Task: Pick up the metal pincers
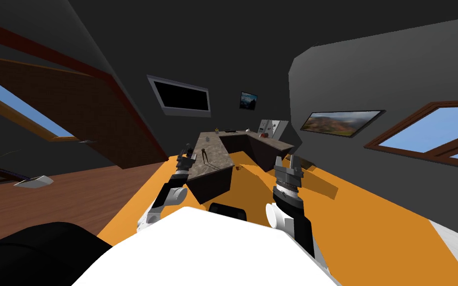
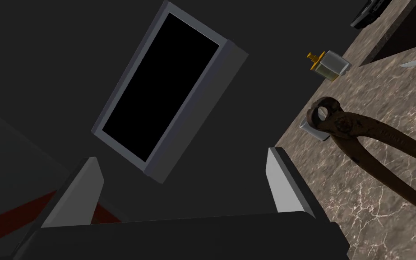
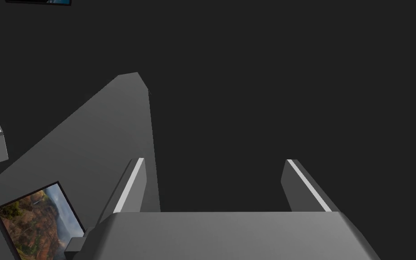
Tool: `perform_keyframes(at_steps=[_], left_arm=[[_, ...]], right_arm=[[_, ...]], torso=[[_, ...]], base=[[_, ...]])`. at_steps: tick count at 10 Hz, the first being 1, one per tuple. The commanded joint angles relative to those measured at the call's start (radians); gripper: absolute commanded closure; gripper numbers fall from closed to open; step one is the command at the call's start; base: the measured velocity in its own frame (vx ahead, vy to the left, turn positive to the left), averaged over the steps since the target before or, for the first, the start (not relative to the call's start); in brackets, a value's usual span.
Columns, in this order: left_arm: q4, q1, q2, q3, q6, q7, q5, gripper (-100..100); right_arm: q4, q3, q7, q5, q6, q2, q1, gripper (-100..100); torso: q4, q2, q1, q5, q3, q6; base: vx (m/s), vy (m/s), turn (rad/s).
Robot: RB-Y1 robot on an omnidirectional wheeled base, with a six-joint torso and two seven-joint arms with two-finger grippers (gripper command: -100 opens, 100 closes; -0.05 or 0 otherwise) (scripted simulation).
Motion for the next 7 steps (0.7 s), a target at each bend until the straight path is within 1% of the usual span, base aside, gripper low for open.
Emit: perform_keyframes(at_steps=[1, 4, 5, 7], left_arm=[[0.019, 0.004, 0.003, 0.010, 0.018, 0.035, 0.050, -100], [0.061, -0.008, 0.004, 0.031, 0.058, 0.094, 0.139, -100], [0.061, -0.008, 0.004, 0.031, 0.058, 0.094, 0.148, -100], [0.089, -0.015, 0.003, 0.045, 0.085, 0.132, 0.210, -100]], right_arm=[[0.000, 0.000, 0.000, 0.000, 0.000, 0.000, 0.000, 0], [0.000, 0.000, 0.000, 0.000, 0.000, 0.000, 0.000, 0], [0.000, 0.000, 0.000, 0.000, 0.000, 0.000, 0.000, 0], [0.000, 0.000, 0.000, 0.000, 0.000, 0.000, 0.000, 0]], torso=[[0.000, 0.000, 0.000, 0.000, 0.000, 0.000], [0.000, 0.000, 0.000, 0.000, 0.000, 0.000], [0.000, 0.000, -0.001, 0.000, 0.000, 0.000], [0.001, 0.003, 0.002, 0.000, 0.002, 0.000]], base=[[0.070, -0.065, 0.025], [0.085, -0.075, 0.025], [0.049, -0.061, 0.008], [0.043, -0.053, 0.014]])
